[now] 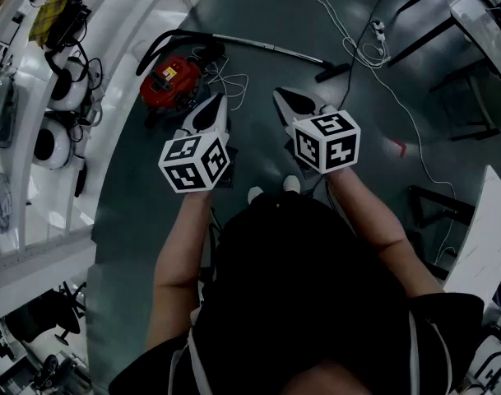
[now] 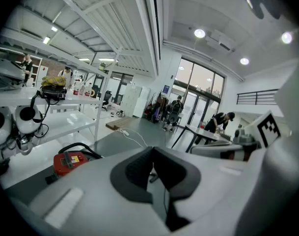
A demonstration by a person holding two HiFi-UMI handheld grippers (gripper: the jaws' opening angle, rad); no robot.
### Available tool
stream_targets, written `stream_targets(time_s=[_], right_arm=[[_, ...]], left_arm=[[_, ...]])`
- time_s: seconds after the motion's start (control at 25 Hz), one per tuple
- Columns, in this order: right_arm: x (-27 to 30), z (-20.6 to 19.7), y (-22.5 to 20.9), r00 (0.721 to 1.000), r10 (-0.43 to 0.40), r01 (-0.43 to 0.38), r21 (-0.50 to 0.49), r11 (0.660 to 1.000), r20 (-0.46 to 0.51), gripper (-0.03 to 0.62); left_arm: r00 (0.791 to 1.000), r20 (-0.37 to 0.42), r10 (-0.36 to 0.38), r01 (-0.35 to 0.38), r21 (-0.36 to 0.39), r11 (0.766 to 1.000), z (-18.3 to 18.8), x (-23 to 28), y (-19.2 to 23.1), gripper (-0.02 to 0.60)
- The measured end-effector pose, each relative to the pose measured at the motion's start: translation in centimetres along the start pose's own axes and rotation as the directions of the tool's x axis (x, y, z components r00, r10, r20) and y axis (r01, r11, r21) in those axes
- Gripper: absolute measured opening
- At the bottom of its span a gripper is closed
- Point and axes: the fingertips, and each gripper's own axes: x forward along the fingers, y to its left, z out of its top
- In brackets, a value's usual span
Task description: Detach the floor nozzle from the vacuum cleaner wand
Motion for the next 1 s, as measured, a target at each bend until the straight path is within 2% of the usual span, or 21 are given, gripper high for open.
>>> stream_targets(time_s=[0.36,0.6,1.0], right_arm=[[-0.3,-0.5,0.5,1.0,-0.006,0.006,-0.016,1.0,-0.008,-0.005],[0.0,-1.1,0.9,1.0,0.0,-0.001,-0.007,1.0,-0.02,-0.003],[1.5,-1.9,2.5,0.999,0.0,0.002,0.033,0.999,-0.046,-0.005]], left_arm=[[1.0,0.01,-0.009,0.009,-0.008,1.0,-0.2,-0.5,0.0,0.009],[1.0,-0.015,-0.018,0.018,-0.014,1.0,-1.4,-0.7,0.3,0.009],[1.0,-0.021,-0.005,0.004,-0.034,0.999,-1.9,-1.5,3.2,0.009]])
